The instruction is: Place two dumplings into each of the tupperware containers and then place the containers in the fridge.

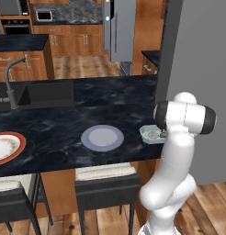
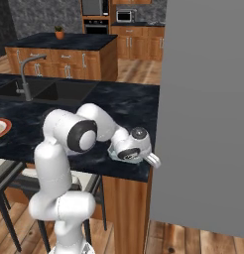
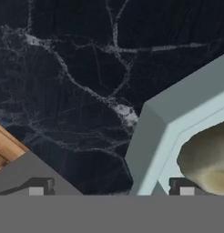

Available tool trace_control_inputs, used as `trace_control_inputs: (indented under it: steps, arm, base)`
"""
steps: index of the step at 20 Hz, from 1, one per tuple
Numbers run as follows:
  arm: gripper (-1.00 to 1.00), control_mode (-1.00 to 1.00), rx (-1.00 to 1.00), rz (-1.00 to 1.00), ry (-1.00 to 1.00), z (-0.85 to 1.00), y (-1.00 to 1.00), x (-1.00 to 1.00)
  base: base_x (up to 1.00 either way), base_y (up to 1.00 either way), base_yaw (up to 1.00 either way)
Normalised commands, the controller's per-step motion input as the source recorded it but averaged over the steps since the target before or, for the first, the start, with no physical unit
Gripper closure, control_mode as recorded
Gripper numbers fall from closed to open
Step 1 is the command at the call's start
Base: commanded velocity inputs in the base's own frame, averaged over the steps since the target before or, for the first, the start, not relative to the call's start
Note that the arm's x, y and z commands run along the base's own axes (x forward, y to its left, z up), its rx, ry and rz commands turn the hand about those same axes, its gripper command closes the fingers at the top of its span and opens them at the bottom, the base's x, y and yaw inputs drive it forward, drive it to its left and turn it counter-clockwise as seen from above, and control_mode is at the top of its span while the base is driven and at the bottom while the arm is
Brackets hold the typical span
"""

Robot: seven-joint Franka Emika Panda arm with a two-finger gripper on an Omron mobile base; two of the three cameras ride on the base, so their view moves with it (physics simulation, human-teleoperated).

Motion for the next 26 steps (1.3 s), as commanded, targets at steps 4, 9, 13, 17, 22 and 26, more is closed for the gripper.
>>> trace_control_inputs:
  steps: [4, 9, 13, 17, 22, 26]
  arm:
    - [1.0, -1.0, 0.0, 0.0, 0.0, -0.36, 0.0, 0.01]
    - [1.0, -1.0, 0.0, 0.0, 0.0, -0.45, 0.23, 0.23]
    - [1.0, -1.0, 0.0, 0.0, 0.05, -0.21, 0.7, 0.45]
    - [1.0, -1.0, -0.05, 0.0, 0.08, -0.1, 0.95, 0.43]
    - [1.0, -1.0, -0.12, -0.05, 0.08, -0.16, 1.0, 0.3]
    - [1.0, -1.0, 0.07, -0.04, 0.01, 0.62, 0.33, -0.08]
  base:
    - [0.0, 0.0, 0.0]
    - [0.0, 0.0, 0.0]
    - [0.0, 0.0, 0.0]
    - [0.0, 0.0, 0.0]
    - [0.0, 0.0, 0.0]
    - [0.0, 0.0, 0.0]
